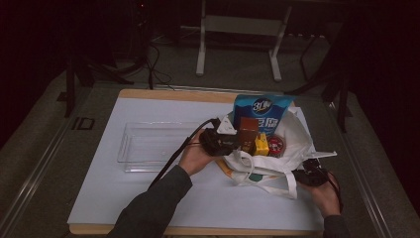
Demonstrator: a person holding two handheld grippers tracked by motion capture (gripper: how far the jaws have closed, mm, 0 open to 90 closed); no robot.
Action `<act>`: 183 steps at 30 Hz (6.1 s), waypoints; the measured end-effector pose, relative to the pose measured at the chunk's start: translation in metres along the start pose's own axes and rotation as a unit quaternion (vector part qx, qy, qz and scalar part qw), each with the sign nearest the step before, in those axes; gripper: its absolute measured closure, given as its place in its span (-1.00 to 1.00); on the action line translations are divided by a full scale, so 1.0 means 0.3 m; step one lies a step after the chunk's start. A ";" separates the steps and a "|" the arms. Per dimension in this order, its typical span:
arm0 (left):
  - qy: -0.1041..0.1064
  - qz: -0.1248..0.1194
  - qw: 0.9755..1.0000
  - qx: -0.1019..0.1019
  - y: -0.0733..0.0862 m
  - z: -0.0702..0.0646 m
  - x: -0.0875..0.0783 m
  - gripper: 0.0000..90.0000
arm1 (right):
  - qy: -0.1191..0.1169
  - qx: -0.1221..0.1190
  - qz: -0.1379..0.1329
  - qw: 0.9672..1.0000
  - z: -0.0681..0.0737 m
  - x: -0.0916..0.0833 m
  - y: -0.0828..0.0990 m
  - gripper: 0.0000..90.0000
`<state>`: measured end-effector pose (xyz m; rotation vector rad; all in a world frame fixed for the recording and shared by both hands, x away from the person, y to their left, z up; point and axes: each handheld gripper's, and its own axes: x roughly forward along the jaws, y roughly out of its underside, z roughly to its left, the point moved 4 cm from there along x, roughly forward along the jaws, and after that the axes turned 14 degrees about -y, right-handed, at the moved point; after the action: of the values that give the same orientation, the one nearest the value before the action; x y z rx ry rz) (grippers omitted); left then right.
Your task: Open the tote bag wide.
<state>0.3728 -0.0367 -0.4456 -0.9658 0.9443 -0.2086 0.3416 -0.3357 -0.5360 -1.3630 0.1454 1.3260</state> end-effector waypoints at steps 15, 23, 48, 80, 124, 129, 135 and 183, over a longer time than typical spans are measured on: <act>-0.018 0.059 0.997 0.053 0.073 -0.074 0.079 0.62 | 0.011 -0.006 -0.046 0.999 0.024 -0.114 -0.038 0.59; -0.022 0.065 0.996 0.048 0.094 -0.069 0.084 0.62 | 0.001 -0.015 -0.122 0.992 0.078 -0.270 -0.082 0.45; -0.047 0.103 0.992 0.050 0.154 -0.058 0.133 0.72 | 0.087 0.010 -0.100 0.991 0.054 -0.135 -0.164 0.48; -0.053 0.106 0.993 0.005 0.132 -0.030 0.081 0.55 | 0.071 0.030 -0.055 0.996 -0.024 -0.031 -0.153 0.36; -0.162 0.047 0.983 -0.070 0.014 0.244 0.071 0.97 | 0.136 -0.013 -0.125 0.983 -0.042 -0.161 -0.329 0.99; -0.165 0.063 0.981 -0.076 0.036 0.264 0.105 0.97 | 0.133 0.004 -0.118 0.984 -0.072 -0.127 -0.313 0.99; -0.175 0.106 0.977 -0.057 0.064 0.273 0.168 0.98 | 0.130 0.016 -0.104 0.986 -0.094 -0.078 -0.301 0.99; -0.144 0.187 0.972 -0.011 0.135 0.229 0.260 0.90 | 0.014 -0.020 -0.117 0.993 0.124 -0.043 -0.153 0.59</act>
<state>0.4624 -0.0133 -0.5077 -0.7945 0.8424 0.2558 0.3488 -0.3006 -0.4871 -1.3879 -0.0213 1.1190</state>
